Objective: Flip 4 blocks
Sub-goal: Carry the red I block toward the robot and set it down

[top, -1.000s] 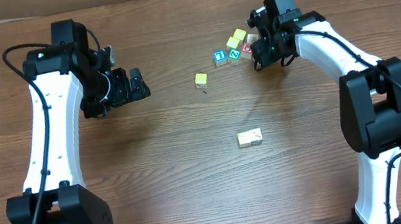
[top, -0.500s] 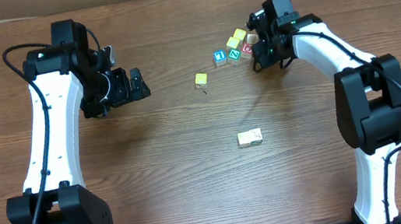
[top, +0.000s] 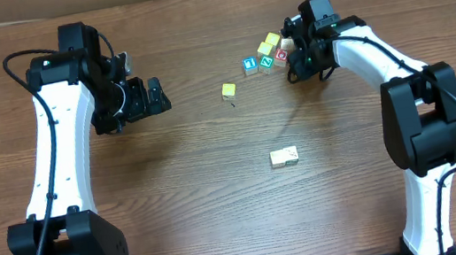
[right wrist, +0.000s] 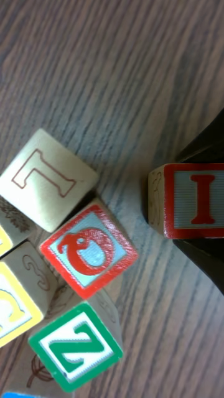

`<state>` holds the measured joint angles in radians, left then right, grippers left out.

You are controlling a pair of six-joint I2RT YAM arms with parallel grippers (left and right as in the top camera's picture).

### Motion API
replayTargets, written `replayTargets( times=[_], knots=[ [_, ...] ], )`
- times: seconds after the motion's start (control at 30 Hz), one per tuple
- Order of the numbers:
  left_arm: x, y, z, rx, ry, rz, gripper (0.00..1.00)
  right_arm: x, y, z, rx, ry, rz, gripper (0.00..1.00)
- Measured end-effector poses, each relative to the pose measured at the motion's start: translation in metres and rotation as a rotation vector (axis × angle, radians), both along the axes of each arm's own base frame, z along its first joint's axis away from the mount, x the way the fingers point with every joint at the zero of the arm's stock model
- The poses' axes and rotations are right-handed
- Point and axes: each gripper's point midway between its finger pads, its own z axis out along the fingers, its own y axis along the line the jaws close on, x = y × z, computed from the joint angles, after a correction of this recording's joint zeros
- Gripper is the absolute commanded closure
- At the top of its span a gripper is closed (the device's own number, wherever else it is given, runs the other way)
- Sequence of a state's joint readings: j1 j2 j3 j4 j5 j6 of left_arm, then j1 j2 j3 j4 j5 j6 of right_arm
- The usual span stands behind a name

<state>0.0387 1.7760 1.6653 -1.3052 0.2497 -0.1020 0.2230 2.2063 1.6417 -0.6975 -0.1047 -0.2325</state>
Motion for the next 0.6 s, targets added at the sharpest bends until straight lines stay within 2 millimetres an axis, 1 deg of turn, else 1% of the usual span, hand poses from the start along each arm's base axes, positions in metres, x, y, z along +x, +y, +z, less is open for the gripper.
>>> replayTargets(
  times=[0.1,0.2,0.23,0.3,0.4,0.47,0.6],
  knots=[
    [0.000,0.000,0.000,0.000,-0.001,0.000,0.00,-0.005,-0.001,0.010,0.013,0.011,-0.032,0.69],
    [0.000,0.000,0.000,0.000,0.000,0.000,0.00,-0.017,0.001,0.031,0.050,0.040,-0.067,0.69],
    [0.000,0.000,0.000,0.000,0.000,0.000,0.00,-0.024,0.003,0.042,0.068,0.055,-0.079,0.69],
    [0.000,0.000,0.000,0.000,0.000,0.000,0.00,-0.038,0.003,0.058,0.087,0.087,-0.093,0.69],
    [0.000,0.000,0.000,0.000,0.000,0.000,0.00,-0.065,0.001,0.077,0.102,0.159,-0.129,0.69],
    [0.000,0.000,0.000,0.000,0.000,0.000,0.00,-0.085,-0.002,0.080,0.100,0.236,-0.163,0.70],
    [0.000,0.000,0.000,0.000,0.000,0.000,0.00,-0.114,-0.008,0.074,0.078,0.366,-0.234,0.70]
  ],
)
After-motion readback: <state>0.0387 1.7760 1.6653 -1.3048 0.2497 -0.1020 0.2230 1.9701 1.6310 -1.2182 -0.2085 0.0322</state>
